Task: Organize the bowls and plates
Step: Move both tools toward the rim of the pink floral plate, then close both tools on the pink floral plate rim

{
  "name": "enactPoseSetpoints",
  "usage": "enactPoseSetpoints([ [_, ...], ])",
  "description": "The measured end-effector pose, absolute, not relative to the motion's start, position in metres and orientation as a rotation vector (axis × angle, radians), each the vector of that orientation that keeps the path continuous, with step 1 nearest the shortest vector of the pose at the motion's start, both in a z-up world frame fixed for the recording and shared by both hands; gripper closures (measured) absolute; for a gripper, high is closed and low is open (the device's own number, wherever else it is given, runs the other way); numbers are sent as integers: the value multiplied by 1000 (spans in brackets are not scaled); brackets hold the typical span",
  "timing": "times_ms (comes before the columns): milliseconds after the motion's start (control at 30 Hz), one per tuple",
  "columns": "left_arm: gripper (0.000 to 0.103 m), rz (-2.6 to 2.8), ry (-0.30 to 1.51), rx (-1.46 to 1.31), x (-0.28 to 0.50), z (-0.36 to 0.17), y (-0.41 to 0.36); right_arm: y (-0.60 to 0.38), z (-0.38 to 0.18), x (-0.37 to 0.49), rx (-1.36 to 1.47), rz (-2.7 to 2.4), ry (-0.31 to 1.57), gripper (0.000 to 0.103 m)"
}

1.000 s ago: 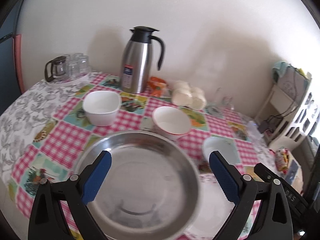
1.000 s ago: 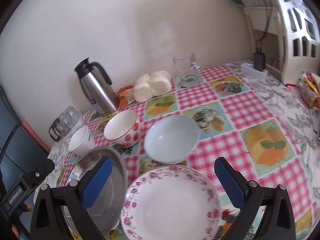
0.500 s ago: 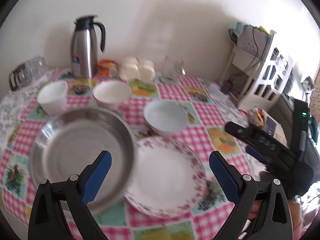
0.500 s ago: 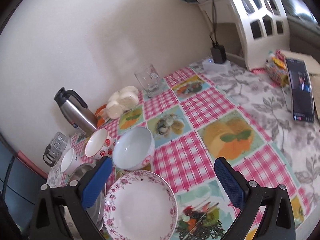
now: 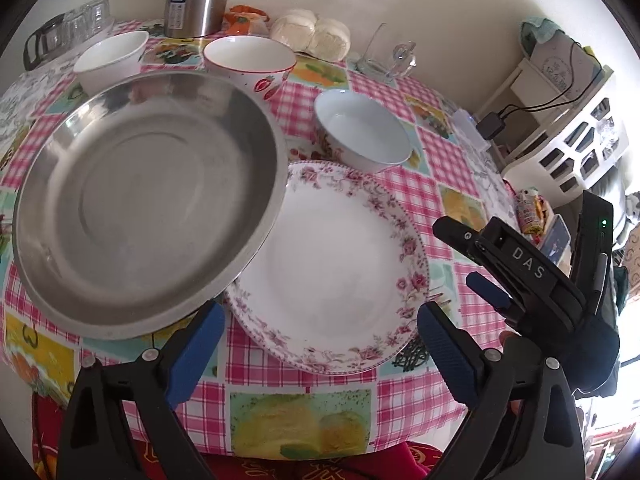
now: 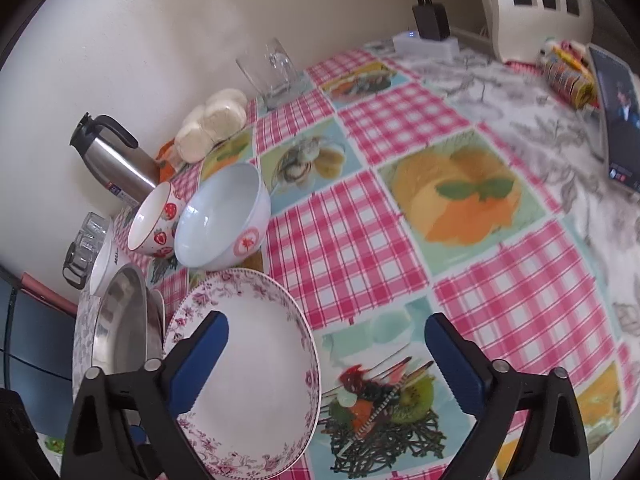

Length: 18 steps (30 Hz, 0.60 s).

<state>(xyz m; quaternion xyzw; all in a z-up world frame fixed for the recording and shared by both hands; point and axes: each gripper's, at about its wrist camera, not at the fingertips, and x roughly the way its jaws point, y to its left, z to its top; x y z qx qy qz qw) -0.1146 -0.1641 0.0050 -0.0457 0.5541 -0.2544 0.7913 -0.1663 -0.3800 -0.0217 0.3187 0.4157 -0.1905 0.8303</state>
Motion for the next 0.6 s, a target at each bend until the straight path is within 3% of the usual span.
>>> enactPoseSetpoints([
  [67, 6, -546, 1183, -78, -117, 5, -167, -380, -27, -165, 689, -398, 905, 17],
  [300, 6, -524, 1243, -101, -113, -6, -164, -374, -43, -157, 697, -360, 966, 29],
  [433, 7, -503, 1251, -111, -111, -9, -162, -371, -50, -152, 707, -312, 991, 47],
  [533, 17, -479, 1289, -144, -108, -18, -158, -368, -55, -149, 701, -294, 1011, 53],
  [600, 17, -445, 1321, -168, -106, -25, -153, -367, -56, -147, 706, -285, 1011, 57],
])
